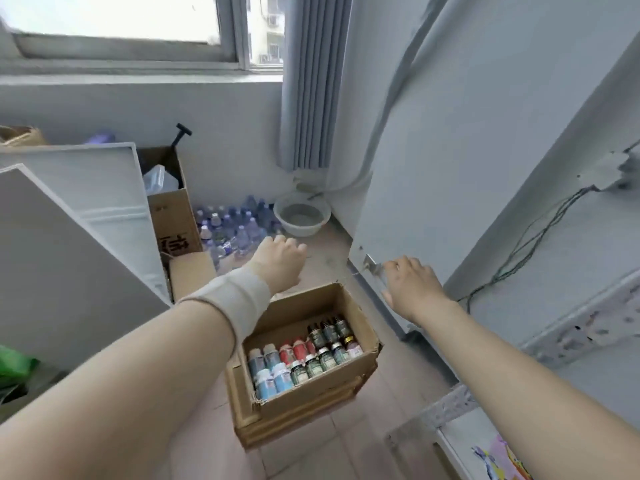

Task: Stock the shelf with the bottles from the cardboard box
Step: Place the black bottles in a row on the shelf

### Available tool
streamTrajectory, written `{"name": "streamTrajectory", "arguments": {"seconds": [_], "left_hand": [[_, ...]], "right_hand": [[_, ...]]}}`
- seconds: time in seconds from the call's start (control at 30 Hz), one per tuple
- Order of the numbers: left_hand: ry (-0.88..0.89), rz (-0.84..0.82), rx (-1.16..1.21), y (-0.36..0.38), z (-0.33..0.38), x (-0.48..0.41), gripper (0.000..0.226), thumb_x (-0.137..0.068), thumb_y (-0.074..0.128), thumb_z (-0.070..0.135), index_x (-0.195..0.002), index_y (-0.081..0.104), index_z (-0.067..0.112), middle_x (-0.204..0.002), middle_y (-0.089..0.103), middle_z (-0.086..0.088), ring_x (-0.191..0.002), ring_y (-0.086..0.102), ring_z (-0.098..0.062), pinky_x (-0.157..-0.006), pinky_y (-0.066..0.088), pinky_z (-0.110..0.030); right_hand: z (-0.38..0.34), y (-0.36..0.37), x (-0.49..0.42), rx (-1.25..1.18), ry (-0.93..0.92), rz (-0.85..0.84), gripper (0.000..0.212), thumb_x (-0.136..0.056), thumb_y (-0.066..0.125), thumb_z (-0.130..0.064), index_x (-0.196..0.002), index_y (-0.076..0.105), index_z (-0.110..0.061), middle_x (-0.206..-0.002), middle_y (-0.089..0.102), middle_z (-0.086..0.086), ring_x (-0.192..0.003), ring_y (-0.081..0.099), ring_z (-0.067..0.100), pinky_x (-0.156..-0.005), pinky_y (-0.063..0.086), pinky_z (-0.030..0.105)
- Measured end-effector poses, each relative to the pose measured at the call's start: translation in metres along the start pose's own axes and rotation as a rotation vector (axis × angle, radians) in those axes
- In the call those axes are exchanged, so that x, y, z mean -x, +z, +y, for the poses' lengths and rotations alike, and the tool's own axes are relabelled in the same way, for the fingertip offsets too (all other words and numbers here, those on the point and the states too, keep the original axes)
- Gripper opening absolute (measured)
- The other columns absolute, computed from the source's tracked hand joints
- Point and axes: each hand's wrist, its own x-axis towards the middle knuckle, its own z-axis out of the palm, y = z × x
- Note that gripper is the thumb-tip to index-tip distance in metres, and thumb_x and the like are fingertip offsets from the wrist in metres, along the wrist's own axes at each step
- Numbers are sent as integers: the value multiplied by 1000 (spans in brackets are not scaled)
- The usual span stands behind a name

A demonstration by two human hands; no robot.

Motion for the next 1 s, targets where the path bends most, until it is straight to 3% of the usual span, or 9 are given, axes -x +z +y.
{"name": "streamTrajectory", "arguments": {"seconds": [0.23, 0.57, 0.7, 0.83, 1.0], "left_hand": [[-73, -317, 258, 136, 12, -70, 45, -91, 53, 34, -129, 43, 11, -129, 53, -10, -120, 49, -29, -94, 42, -38], [-468, -812, 879, 316, 72, -129, 49, -93, 51, 40, -132, 40, 12, -134, 52, -7, -122, 51, -26, -96, 44, -37], [-692, -826, 1187, 387, 89, -170, 57, -92, 52, 42, -138, 35, 12, -140, 48, -7, -122, 52, -24, -100, 42, -34], [-883, -684, 1425, 436, 97, -213, 62, -91, 54, 41, -140, 34, 9, -138, 50, -9, -124, 50, -24, -100, 39, -30], [-957, -666, 1531, 471, 107, -231, 65, -88, 58, 42, -140, 37, 7, -142, 46, -9, -130, 45, -23, -102, 35, -27]], "right_hand": [[-13, 112, -103, -7, -161, -266, 46, -94, 45, -30, -135, 35, -10, -138, 40, 13, -128, 38, 30, -103, 33, 37], [-24, 275, -230, -54, -378, -578, 57, -92, 49, -37, -140, 31, -11, -141, 39, 11, -133, 32, 29, -108, 30, 35], [-45, 341, -293, -72, -420, -599, 76, -88, 55, -46, -146, 20, -12, -151, 27, 11, -144, 13, 30, -116, 18, 37], [-56, 389, -341, -24, -448, -588, 86, -79, 61, -54, -145, 24, -13, -143, 36, 14, -137, 26, 32, -112, 27, 38], [-60, 420, -367, -53, -494, -781, 84, -72, 68, -55, -140, 34, -19, -138, 46, 7, -130, 36, 31, -106, 33, 38]]}}
